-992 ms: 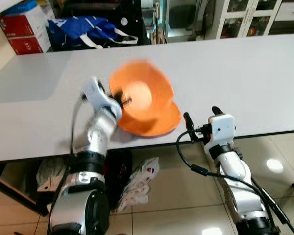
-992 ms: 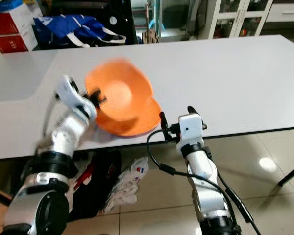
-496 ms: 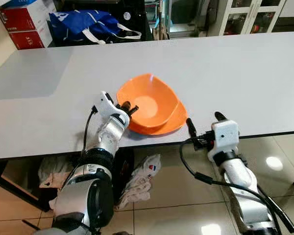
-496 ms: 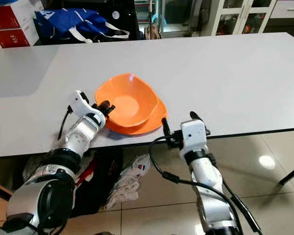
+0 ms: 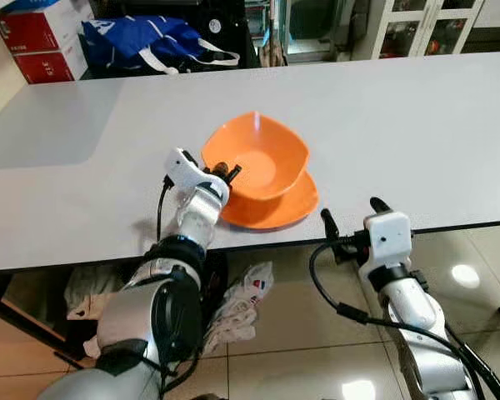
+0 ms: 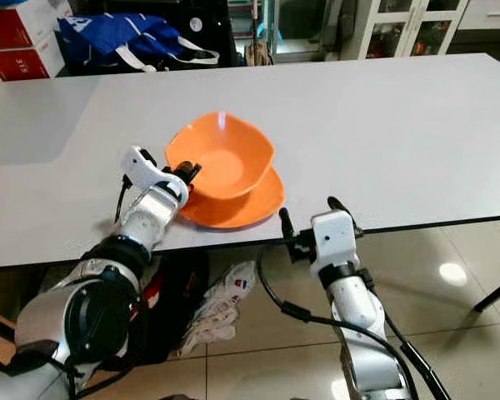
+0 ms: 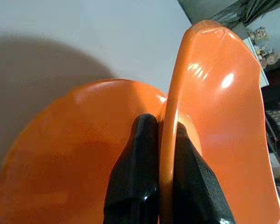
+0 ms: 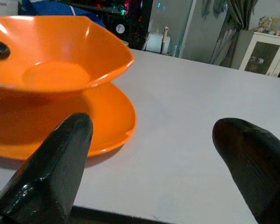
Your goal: Setting the table
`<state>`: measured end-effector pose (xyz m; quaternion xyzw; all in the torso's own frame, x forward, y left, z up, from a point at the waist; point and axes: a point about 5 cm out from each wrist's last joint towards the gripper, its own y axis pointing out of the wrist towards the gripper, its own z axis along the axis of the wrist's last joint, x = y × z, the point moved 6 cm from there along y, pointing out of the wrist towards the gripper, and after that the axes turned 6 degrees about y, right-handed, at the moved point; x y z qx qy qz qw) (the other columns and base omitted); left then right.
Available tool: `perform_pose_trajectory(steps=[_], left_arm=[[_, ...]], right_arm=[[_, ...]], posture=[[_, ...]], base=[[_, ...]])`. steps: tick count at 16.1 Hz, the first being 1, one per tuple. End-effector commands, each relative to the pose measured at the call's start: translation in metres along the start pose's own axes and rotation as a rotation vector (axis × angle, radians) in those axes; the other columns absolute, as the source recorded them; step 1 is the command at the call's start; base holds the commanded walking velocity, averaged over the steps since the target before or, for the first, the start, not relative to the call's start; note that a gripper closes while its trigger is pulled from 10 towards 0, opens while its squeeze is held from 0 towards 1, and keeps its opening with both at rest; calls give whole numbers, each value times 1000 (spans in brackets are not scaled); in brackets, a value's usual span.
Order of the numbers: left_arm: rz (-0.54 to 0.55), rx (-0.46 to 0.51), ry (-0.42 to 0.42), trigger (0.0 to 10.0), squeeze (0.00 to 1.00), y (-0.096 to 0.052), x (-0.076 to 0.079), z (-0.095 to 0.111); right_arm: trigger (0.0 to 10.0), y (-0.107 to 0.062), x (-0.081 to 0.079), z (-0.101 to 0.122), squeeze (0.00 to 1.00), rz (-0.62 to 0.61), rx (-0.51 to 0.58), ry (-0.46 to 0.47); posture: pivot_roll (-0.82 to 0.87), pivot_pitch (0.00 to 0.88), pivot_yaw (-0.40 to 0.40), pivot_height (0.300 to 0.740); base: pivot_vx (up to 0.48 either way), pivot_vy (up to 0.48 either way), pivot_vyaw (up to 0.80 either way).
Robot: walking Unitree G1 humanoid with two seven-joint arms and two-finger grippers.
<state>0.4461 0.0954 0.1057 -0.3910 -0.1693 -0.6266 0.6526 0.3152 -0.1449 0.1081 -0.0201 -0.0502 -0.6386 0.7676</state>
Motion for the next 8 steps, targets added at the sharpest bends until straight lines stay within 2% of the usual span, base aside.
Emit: perform_pose_trajectory(steps=[1,4,8], left_arm=[[22,3,-38,0,0,1,4,2],[41,-41,-37,0,0,1,8,-14],[77,-49,-42,0,0,1,5,-17]], right_arm=[[10000,-1,-3,4,0,16,5,-12],[10000,-2,-3,5,0,12,4,-14],[10000,-5,-2,6,0,11,0,-16]], posture=[[-258,0,88,740],[-268,0,92,740],[-272,0,92,740]], base=[[0,0,0],[0,0,0],[0,0,0]])
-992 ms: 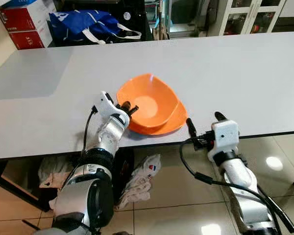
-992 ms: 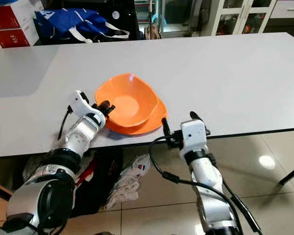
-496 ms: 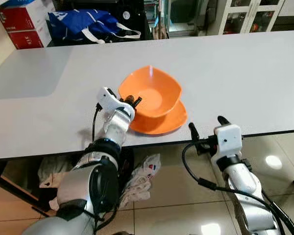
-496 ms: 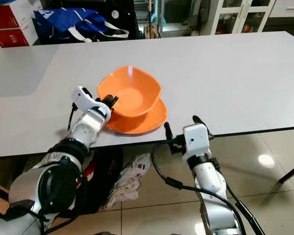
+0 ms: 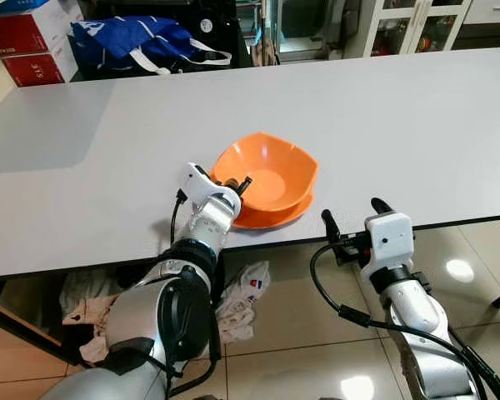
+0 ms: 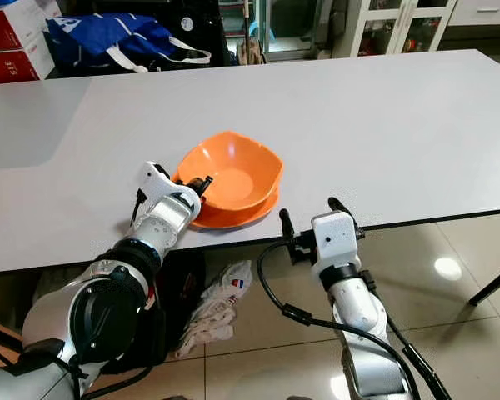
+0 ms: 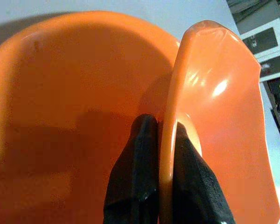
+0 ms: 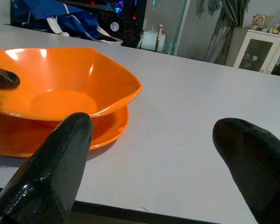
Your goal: Setting the table
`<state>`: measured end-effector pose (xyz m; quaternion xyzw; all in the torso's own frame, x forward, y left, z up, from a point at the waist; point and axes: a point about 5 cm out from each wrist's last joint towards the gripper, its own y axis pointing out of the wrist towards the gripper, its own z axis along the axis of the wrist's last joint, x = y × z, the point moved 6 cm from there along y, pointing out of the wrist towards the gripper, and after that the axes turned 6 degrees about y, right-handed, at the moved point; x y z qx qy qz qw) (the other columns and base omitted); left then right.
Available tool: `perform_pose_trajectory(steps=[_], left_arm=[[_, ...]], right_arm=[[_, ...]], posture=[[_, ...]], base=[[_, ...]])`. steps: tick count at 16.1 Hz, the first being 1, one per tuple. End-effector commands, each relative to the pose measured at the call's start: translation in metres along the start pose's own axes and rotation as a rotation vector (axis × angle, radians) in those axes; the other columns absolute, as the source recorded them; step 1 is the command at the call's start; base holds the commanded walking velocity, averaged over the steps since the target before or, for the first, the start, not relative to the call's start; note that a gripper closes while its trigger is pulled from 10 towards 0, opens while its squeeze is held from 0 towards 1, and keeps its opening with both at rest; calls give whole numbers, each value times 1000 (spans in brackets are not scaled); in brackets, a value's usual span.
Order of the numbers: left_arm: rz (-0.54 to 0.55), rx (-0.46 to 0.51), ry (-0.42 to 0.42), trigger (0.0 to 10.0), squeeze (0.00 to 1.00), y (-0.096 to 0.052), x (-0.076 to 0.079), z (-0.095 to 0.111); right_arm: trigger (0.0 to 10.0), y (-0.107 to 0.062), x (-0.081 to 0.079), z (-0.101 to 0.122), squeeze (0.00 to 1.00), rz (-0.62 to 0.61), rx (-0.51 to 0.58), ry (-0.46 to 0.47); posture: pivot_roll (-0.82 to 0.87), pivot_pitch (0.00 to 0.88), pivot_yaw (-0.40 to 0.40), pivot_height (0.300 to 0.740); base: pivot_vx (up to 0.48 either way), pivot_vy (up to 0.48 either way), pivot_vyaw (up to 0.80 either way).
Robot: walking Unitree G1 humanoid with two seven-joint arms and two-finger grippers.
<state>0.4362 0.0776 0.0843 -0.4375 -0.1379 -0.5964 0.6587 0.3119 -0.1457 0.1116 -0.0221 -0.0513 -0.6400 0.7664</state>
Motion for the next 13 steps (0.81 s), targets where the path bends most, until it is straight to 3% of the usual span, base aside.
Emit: perform_pose_trajectory(steps=[1,3,4,5,8,9,10,13], left_arm=[[5,55,-12,0,0,0,8,17],[24,54,-14,0,0,0,5,18],[34,56,-7,1922,0,0,3,18],[41,55,-4,10000,0,0,2,19],[63,53,6,10000,0,0,-2,18],[64,53,6,10000,235,0,-2,18],[71,52,9,10000,1000,0,-3,18],[79,54,9,10000,1000,0,-4,18]], right_arm=[[10000,-2,-3,2,0,14,-2,-11],[10000,-2,-3,2,0,14,-3,-12],[10000,-2,-3,2,0,13,-3,-11],[10000,-2,-3,3,0,13,-4,-10],[10000,0,-3,3,0,12,-3,-9],[10000,0,-3,3,0,12,-3,-9],[10000,0,-2,2,0,12,-6,-10],[10000,0,-2,2,0,12,-7,-9]], posture=[[-272,0,92,740],[-272,0,92,740],[-272,0,93,740],[-271,0,93,740],[-270,0,93,740],[-270,0,93,740],[-271,0,92,740],[-271,0,93,740]], base=[[0,0,0],[0,0,0],[0,0,0],[0,0,0],[0,0,0],[0,0,0],[0,0,0],[0,0,0]])
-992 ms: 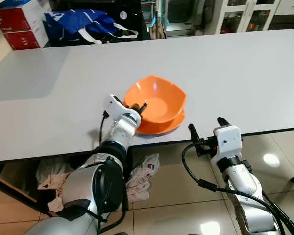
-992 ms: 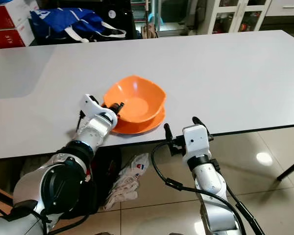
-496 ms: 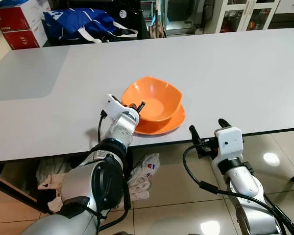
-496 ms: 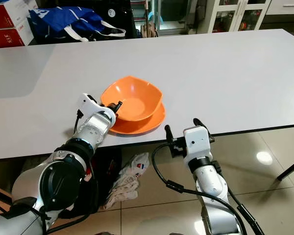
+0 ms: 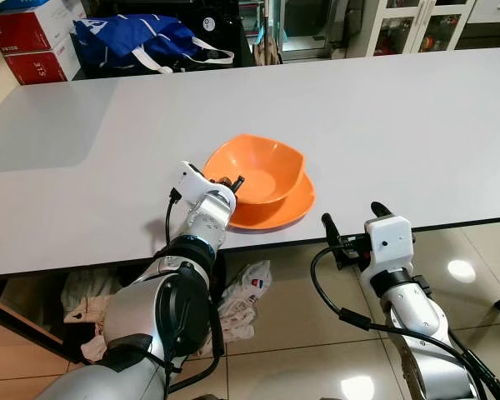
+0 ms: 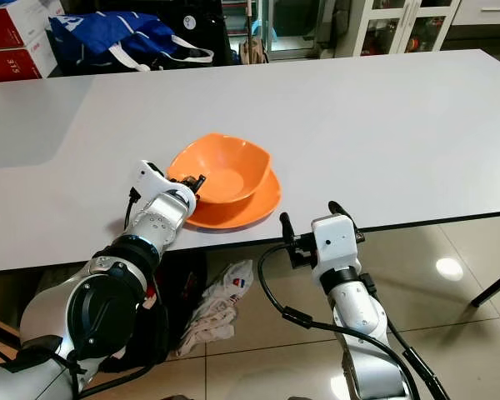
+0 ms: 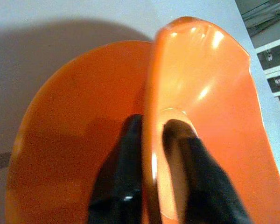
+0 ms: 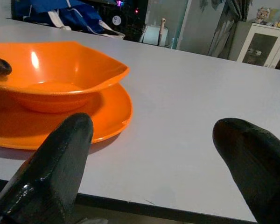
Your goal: Setting the table
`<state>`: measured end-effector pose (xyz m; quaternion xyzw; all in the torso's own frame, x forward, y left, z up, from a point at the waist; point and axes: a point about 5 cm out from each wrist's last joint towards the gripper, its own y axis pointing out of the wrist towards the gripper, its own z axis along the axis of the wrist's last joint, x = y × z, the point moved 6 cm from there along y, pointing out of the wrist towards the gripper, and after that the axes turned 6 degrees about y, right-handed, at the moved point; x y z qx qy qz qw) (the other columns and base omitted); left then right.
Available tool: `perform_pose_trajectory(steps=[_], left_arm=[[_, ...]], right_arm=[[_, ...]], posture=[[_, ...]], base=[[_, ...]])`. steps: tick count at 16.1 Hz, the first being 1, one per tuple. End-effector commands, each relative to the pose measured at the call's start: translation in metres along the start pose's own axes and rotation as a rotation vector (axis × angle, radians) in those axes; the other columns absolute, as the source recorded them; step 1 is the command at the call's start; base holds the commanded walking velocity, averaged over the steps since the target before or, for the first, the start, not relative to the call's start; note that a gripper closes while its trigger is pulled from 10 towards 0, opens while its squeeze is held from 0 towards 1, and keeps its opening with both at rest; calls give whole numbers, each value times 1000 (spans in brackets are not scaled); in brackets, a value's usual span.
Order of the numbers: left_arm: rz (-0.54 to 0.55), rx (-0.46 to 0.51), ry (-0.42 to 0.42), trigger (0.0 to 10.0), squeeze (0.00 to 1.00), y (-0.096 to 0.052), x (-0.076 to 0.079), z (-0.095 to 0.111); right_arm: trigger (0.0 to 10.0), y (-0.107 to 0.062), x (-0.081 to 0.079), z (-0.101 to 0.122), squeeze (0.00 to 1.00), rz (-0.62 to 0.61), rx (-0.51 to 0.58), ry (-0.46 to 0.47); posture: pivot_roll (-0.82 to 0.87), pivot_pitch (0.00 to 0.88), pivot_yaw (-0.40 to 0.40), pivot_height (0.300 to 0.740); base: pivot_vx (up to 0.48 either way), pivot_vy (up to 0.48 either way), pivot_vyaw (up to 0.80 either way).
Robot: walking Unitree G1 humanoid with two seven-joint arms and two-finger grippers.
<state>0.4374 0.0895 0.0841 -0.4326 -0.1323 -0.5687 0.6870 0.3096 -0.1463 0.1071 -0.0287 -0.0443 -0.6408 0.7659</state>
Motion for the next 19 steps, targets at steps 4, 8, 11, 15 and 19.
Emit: perform_pose_trajectory(steps=[4,8,11,15,19], left_arm=[[11,35,20,10000,1000,0,5,13],[41,18,65,10000,1000,0,5,9],[67,-1,77,10000,1000,0,0,4],[87,-7,82,10000,1000,0,-4,3],[109,-3,108,10000,1000,0,-13,4]], right_arm=[[10000,3,-3,6,0,15,12,-13],[10000,3,-4,7,0,18,13,-13],[10000,4,-4,7,0,21,12,-13],[10000,5,-4,7,0,26,13,-14],[10000,7,-6,7,0,32,16,-15]], posture=[[-269,0,91,740],[-265,0,91,740],[-263,0,90,740],[-259,0,87,740],[-251,0,94,740]], base=[[0,0,0],[0,0,0],[0,0,0],[0,0,0],[0,0,0]])
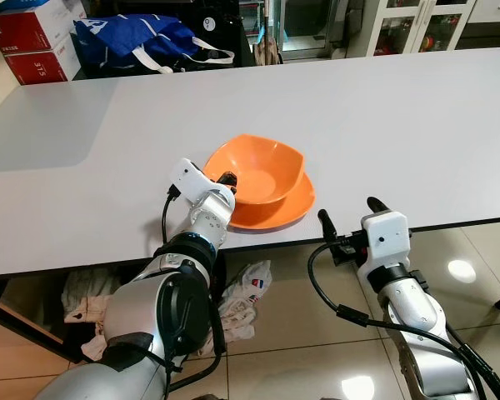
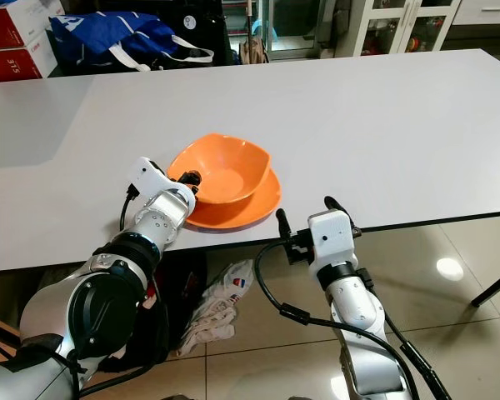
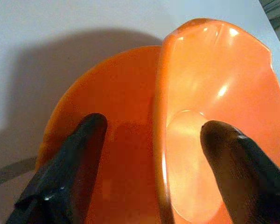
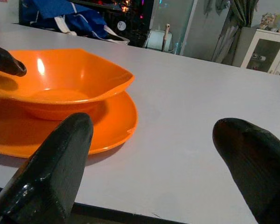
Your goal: Setting the table
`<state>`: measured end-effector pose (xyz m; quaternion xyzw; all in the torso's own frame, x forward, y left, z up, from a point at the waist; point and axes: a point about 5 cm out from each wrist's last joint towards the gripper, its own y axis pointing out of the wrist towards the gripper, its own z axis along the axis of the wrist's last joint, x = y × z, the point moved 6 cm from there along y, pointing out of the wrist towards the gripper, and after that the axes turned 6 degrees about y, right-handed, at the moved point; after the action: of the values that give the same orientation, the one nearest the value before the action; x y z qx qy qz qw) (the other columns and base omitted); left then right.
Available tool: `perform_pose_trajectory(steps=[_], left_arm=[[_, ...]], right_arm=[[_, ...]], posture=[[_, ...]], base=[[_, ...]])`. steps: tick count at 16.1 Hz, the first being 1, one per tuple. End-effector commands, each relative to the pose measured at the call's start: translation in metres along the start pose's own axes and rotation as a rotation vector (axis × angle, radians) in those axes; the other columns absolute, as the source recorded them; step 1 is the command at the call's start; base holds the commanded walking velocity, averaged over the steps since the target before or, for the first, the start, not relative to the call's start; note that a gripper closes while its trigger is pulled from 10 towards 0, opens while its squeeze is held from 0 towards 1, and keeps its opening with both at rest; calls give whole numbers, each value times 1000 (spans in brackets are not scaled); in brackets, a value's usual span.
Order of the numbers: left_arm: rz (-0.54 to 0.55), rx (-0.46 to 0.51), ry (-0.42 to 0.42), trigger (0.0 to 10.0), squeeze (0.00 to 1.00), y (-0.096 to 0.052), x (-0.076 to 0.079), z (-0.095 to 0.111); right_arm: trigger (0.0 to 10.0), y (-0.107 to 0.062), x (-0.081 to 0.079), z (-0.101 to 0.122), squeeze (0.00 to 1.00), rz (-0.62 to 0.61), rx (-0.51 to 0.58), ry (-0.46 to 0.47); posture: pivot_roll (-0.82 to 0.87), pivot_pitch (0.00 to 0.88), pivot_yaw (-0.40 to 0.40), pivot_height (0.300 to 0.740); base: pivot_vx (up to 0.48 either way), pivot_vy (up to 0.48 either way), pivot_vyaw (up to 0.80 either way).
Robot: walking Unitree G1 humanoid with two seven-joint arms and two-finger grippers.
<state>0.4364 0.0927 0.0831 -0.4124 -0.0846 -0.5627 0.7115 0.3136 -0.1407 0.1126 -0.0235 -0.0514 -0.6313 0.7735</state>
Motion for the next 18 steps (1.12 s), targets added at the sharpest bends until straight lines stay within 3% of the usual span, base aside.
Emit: perform_pose_trajectory(steps=[1,4,8,9,11,15,16,18], left_arm=[[34,5,34,10000,1000,1,-10,3],[39,16,59,10000,1000,1,-12,6],[9,54,101,10000,1000,0,-5,16],[-14,73,124,10000,0,0,1,20],[-42,108,141,10000,0,-2,9,28],[-168,222,239,10000,0,-11,41,46],[-179,221,251,10000,0,-12,43,47],[-154,178,277,10000,0,-11,33,40]], right_arm=[[10000,3,-3,1,0,11,-2,-9],[10000,6,-6,1,0,15,1,-3],[10000,7,-7,0,0,18,3,1],[10000,8,-8,0,0,19,4,1],[10000,8,-8,0,0,19,4,1],[10000,8,-8,-1,0,22,5,2],[10000,8,-9,-1,0,22,5,2],[10000,8,-9,-1,0,22,5,4]], posture=[[-240,0,91,740],[-232,0,92,740],[-223,0,92,740],[-222,0,92,740],[-221,0,91,740],[-219,0,91,740],[-217,0,91,740],[-216,0,91,740]], base=[[0,0,0],[0,0,0],[0,0,0],[0,0,0],[0,0,0],[0,0,0],[0,0,0],[0,0,0]])
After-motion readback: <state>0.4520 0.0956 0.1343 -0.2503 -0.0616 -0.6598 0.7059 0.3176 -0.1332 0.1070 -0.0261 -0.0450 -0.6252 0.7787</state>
